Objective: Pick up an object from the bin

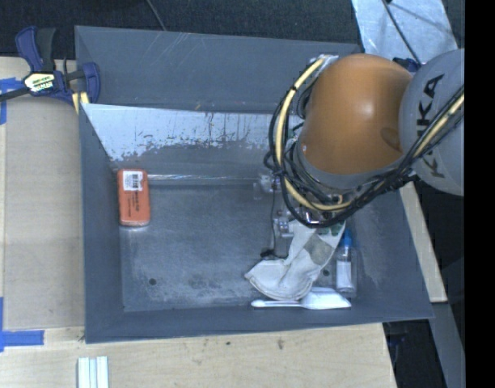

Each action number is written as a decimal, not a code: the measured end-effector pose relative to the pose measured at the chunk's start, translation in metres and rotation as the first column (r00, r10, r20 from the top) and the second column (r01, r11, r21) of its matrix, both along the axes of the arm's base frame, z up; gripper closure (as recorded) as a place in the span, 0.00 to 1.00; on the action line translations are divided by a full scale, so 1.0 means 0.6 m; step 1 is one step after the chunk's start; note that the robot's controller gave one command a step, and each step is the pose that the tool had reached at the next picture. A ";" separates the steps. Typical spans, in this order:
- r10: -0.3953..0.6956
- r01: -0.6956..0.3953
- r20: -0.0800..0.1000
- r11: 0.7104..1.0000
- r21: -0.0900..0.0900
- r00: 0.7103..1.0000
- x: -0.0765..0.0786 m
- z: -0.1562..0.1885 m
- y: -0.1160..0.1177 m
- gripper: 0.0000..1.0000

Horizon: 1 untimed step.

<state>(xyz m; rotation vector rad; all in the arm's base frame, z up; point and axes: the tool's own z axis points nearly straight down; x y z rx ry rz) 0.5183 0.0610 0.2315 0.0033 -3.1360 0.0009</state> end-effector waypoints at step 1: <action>-0.002 0.002 0.009 1.000 0.001 1.000 0.002 0.008 0.000 0.00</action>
Offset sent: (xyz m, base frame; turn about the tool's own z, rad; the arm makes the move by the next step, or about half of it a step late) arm -0.0087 -0.0445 -0.1615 -0.7922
